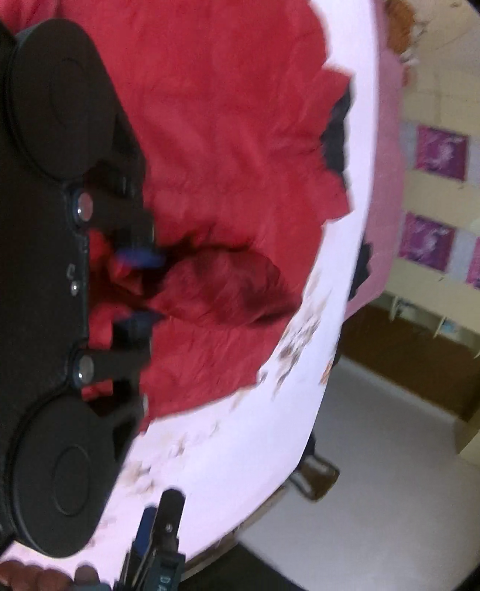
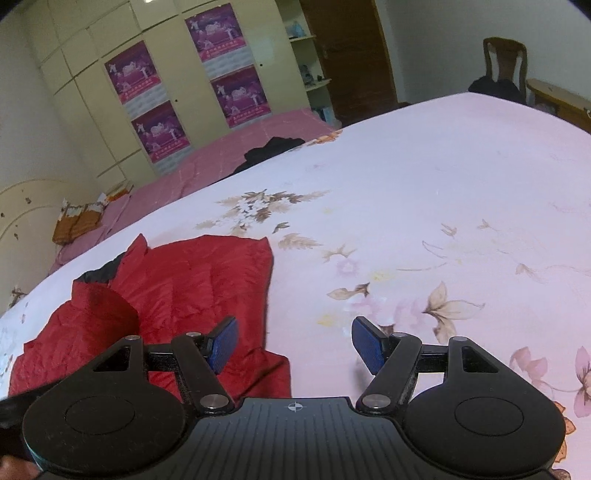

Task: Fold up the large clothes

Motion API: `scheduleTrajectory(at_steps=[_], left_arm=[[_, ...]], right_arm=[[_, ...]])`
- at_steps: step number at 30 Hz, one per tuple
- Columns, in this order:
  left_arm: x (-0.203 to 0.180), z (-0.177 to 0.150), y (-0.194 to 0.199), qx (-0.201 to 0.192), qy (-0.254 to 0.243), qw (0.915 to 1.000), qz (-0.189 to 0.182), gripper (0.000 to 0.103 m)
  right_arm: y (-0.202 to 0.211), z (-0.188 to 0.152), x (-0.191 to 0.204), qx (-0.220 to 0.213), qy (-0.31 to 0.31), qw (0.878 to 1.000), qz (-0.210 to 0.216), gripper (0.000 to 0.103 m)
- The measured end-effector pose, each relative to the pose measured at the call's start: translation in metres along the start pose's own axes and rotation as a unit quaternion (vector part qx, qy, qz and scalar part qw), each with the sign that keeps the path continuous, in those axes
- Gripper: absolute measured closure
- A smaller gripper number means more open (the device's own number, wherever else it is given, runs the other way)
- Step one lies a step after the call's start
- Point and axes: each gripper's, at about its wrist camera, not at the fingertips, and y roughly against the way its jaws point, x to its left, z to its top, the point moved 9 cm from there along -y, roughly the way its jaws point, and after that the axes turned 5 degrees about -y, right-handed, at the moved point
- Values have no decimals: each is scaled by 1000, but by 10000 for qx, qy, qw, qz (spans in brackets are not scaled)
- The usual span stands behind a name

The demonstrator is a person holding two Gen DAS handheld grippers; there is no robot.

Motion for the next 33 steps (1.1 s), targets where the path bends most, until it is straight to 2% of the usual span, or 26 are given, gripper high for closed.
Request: scheduleTrajectory(at_steps=[1, 2, 4, 5, 7, 9, 10, 12, 13, 15, 17, 18, 19, 20, 22, 27, 28, 30, 31, 33], left_arm=[[-3, 1, 3, -78, 107, 9997, -195, 31], [-5, 1, 9, -189, 214, 9991, -312, 25], [-1, 3, 25, -318, 394, 9979, -409, 28], [7, 3, 39, -437, 514, 9968, -428, 34], [31, 7, 64, -733, 713, 9944, -278, 41], [71, 5, 99, -1132, 857, 9896, 238, 42], [97, 3, 118, -1299, 893, 9856, 608, 43], [143, -6, 143, -1420, 952, 9774, 1247, 43], [163, -12, 151, -1376, 1040, 9745, 1432, 47], [194, -20, 161, -1331, 1172, 9704, 1641, 49], [211, -27, 164, -1237, 1182, 9693, 1765, 52], [217, -29, 164, -1194, 1165, 9703, 1754, 53], [221, -32, 161, -1140, 1155, 9709, 1759, 55], [224, -34, 156, -1065, 1140, 9727, 1719, 55], [223, -38, 151, -1008, 1085, 9745, 1688, 55], [211, -36, 140, -1026, 787, 9784, 1611, 55], [210, -37, 137, -988, 737, 9786, 1648, 55], [210, -39, 132, -905, 656, 9788, 1716, 55], [210, -41, 131, -861, 640, 9790, 1735, 55], [213, -44, 126, -768, 610, 9801, 1725, 55]], right_arm=[[1, 0, 0, 14, -30, 10000, 54, 34], [3, 1, 0, 19, -59, 9999, 112, 34], [4, 2, 4, 41, -100, 9996, 253, 34], [4, 2, 8, 67, -104, 9993, 359, 34], [1, -1, 20, 166, -64, 9981, 589, 34], [-6, -4, 35, 292, -52, 9959, 849, 35], [-13, -8, 44, 407, -80, 9941, 1005, 35], [-27, -16, 60, 618, -90, 9909, 1195, 35], [-36, -21, 68, 714, -73, 9895, 1252, 35], [-53, -30, 80, 954, -67, 9869, 1300, 35], [-67, -38, 89, 1188, -211, 9827, 1405, 35], [-71, -40, 92, 1227, -251, 9817, 1435, 40], [-74, -41, 95, 1273, -229, 9809, 1450, 79], [-77, -43, 97, 1362, -190, 9804, 1413, 87], [-73, -37, 99, 1173, -54, 9836, 1367, 93], [-22, -15, 104, 190, 731, 9873, 1396, 94], [-21, -17, 103, 150, 881, 9870, 1340, 94], [-36, -33, 91, 346, 1109, 9887, 943, 94], [-48, -43, 80, 474, 1122, 9902, 679, 103], [-71, -62, 57, 815, 922, 9920, 299, 103]])
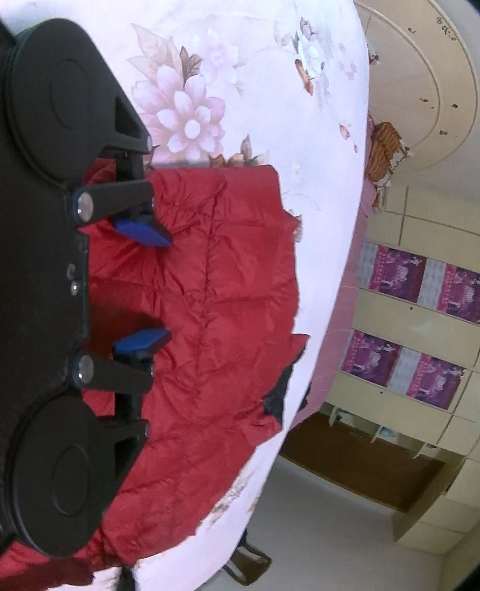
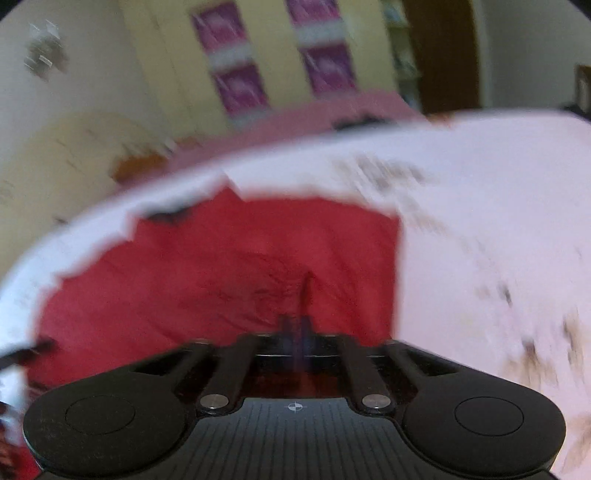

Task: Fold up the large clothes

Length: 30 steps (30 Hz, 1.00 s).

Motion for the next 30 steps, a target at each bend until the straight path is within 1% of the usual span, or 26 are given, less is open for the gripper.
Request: scheduleTrajectory(at_steps=[1, 2, 4, 5, 6, 8, 10, 11, 14, 16, 17, 18, 19, 20, 23, 25, 26, 27, 28, 29, 30], left_arm=[[1, -1, -1, 47, -40, 10000, -6, 55], [1, 0, -1, 83, -83, 9999, -20, 55], [1, 2, -1, 154, -195, 9997, -33, 55], [2, 4, 2, 182, -192, 9996, -40, 54], [3, 7, 6, 142, -156, 9998, -61, 54], [7, 19, 19, -174, -106, 9998, -91, 44], [13, 32, 22, -391, -95, 9992, -66, 44], [17, 38, 17, -381, -62, 9992, -76, 44], [21, 54, -6, -211, -143, 9996, -126, 44], [23, 54, -28, 115, -240, 9996, -126, 44], [24, 53, -37, 218, -287, 9993, -85, 43], [27, 51, -46, 335, -338, 9988, -66, 40], [29, 47, -54, 455, -397, 9982, -28, 40], [30, 45, -57, 488, -444, 9978, -50, 40], [25, 41, -57, 538, -784, 9955, 29, 40], [23, 43, -49, 492, -830, 9952, 156, 42], [22, 44, -39, 369, -861, 9954, 197, 41], [17, 46, -26, 189, -881, 9958, 155, 41], [9, 44, -11, 34, -849, 9964, -3, 41], [0, 41, 0, -71, -841, 9963, -152, 41], [-12, 35, 12, -186, -882, 9954, -332, 41]], right_arm=[[0, -3, -5, -111, -193, 9997, 119, 103], [2, -4, -7, -137, -274, 9994, 135, 103], [13, -3, -8, -239, -306, 9992, 80, 103], [21, 1, -8, -393, -378, 9985, 68, 103], [32, 5, -10, -593, -465, 9971, 73, 103], [44, 14, -7, -738, -484, 9960, 126, 103], [49, 24, 1, -869, -404, 9952, 185, 102], [48, 31, 8, -904, -345, 9951, 196, 102], [31, 53, 39, -929, -41, 9950, 377, 102], [7, 57, 63, -806, 341, 9952, 437, 103], [-5, 55, 69, -695, 468, 9957, 393, 103], [-20, 50, 70, -529, 577, 9965, 308, 103], [-40, 43, 69, -237, 702, 9972, 71, 103], [-58, 34, 65, 42, 758, 9971, -103, 103], [-61, 31, 63, -65, 830, 9964, -131, 103], [-51, 33, 63, -105, 785, 9966, -215, 103], [-41, 36, 65, -244, 737, 9968, -210, 102], [-27, 38, 66, -416, 714, 9964, -191, 102], [-13, 36, 68, -552, 712, 9958, -145, 83], [0, 30, 70, -637, 704, 9955, -81, 61], [12, 25, 72, -766, 712, 9945, -8, 33]])
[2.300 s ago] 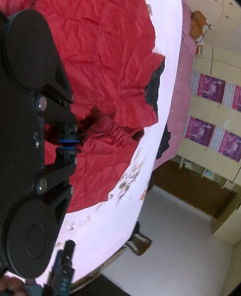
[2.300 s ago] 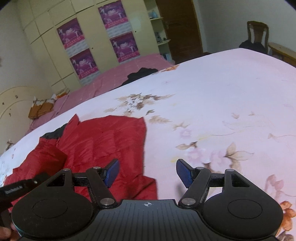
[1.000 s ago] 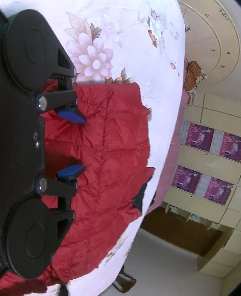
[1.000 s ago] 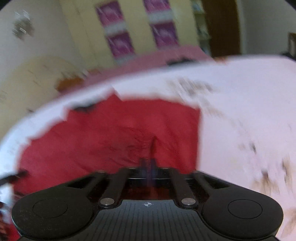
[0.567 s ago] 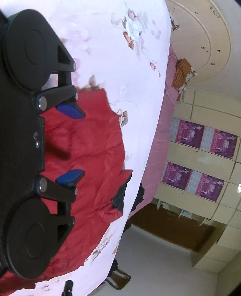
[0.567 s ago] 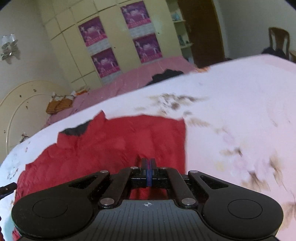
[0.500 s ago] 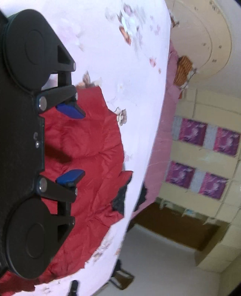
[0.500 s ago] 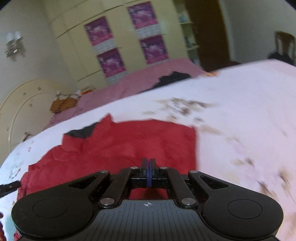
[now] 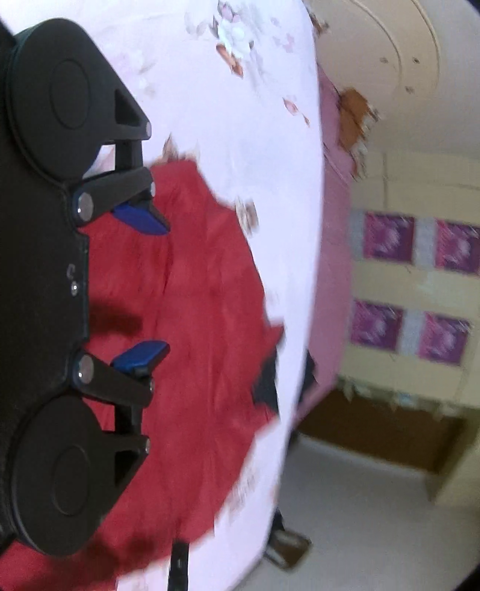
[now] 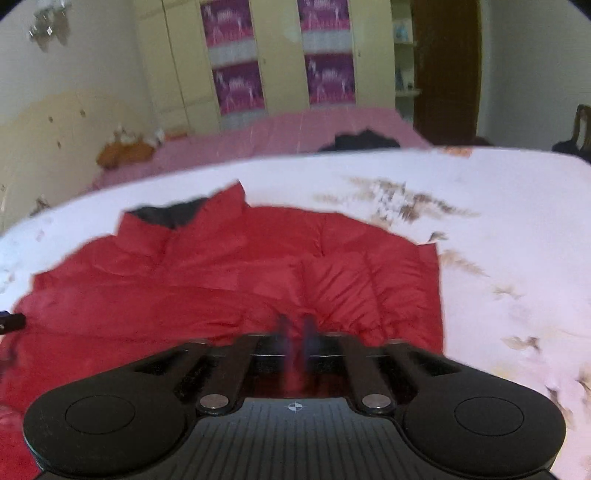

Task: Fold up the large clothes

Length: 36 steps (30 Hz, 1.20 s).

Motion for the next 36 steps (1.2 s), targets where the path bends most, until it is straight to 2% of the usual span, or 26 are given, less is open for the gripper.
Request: scheduleTrajectory(at_steps=[2, 4, 8, 12, 14, 17, 26, 27, 28, 29, 30, 31, 33, 35, 36], left_arm=[[-25, -8, 11, -45, -156, 9997, -206, 41], [-48, -16, 13, -30, -331, 9988, -371, 41], [-69, -34, -3, 219, -708, 9968, -300, 39], [-49, -43, -7, 301, -778, 9965, 95, 38], [-30, -48, -3, 325, -641, 9970, 302, 37], [-9, -55, 3, 329, -507, 9975, 363, 37], [-16, -52, 9, 487, -693, 9945, 615, 38], [-15, -53, 14, 514, -684, 9941, 667, 36], [-17, -51, 22, 497, -669, 9939, 721, 21], [-16, -50, 27, 454, -637, 9938, 794, 0], [-16, -50, 35, 417, -601, 9936, 866, 2], [-17, -54, 45, 446, -548, 9938, 861, 0], [-17, -65, 66, 460, -367, 9959, 685, 1], [-14, -81, 86, 495, -160, 9968, 614, 6], [-12, -92, 98, 537, -41, 9971, 532, 8]], right_arm=[[14, -10, 13, -20, 110, 9998, 142, 33], [15, -19, 31, 103, 218, 9993, 286, 48], [2, -41, 48, 307, 617, 9974, 197, 49], [-16, -49, 26, 362, 678, 9967, -271, 49], [-21, -48, 17, 356, 542, 9975, -284, 53], [-26, -50, 17, 366, 580, 9971, -339, 53], [-27, -51, 17, 475, 695, 9959, -333, 53], [-21, -48, 18, 480, 693, 9960, -288, 53], [-12, -45, 20, 420, 677, 9965, -236, 52], [0, -41, 19, 311, 636, 9973, -179, 52], [11, -39, 15, 262, 571, 9979, -166, 35], [22, -39, 11, 222, 503, 9984, -137, 9], [49, -42, 0, 80, 369, 9992, 98, 8], [72, -53, -21, 146, 161, 9996, 153, 10], [83, -60, -33, 203, 9, 9996, 197, 20]])
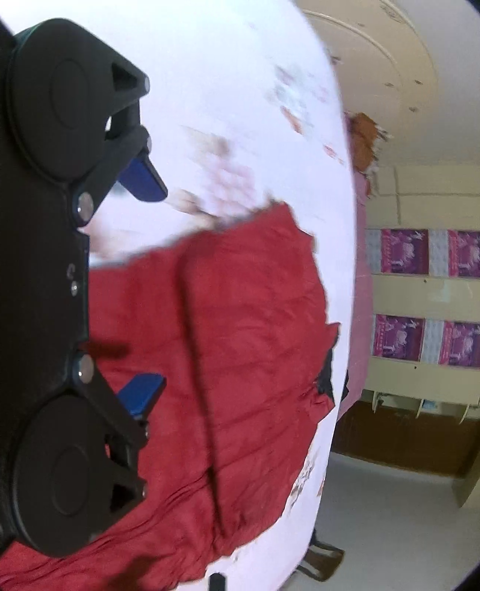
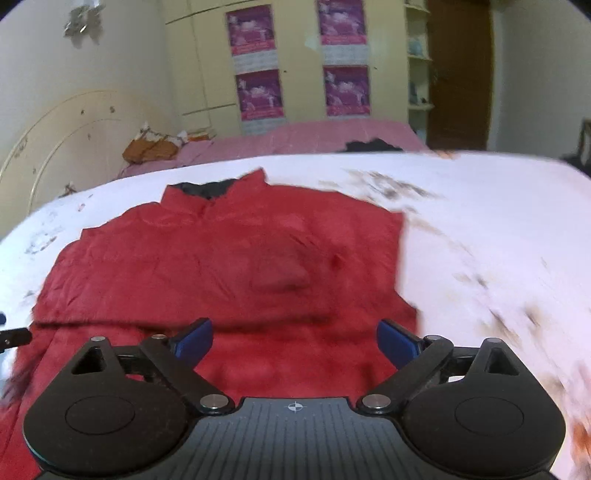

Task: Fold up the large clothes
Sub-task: 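Grasp the jacket side edge with both tools and fold it inward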

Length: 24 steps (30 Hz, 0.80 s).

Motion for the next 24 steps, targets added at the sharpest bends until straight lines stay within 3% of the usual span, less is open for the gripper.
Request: scheduleTrajectory(at_steps=[1, 4, 9, 12, 17, 20, 22, 23, 24], left_arm=[[2, -9, 7, 46, 93, 9999, -57, 14], [11, -45, 32, 214, 431, 9987, -186, 22], [14, -92, 73, 253, 1046, 9935, -365, 27], [12, -113, 93, 178, 1489, 9871, -554, 29], [4, -135, 114, 157, 1763, 9819, -667, 38], [-2, -145, 120, 105, 2194, 9703, -1012, 47], [-5, -151, 122, 53, 2625, 9555, -1343, 48], [-8, -154, 121, 11, 2891, 9440, -1591, 50], [-10, -156, 119, 2, 3081, 9356, -1722, 50]], right_arm=[[11, -9, -15, 77, -225, 9997, 40, 31], [42, -41, -60, 305, -952, 9949, 118, 41], [88, -96, -103, 552, -1603, 9851, 299, 41], [112, -119, -110, 598, -1737, 9819, 450, 41], [140, -141, -106, 616, -1882, 9774, 737, 41], [150, -151, -103, 611, -2041, 9728, 914, 41], [154, -157, -103, 572, -2307, 9651, 1096, 41], [154, -158, -103, 556, -2451, 9606, 1185, 42], [153, -159, -104, 572, -2634, 9544, 1287, 51]])
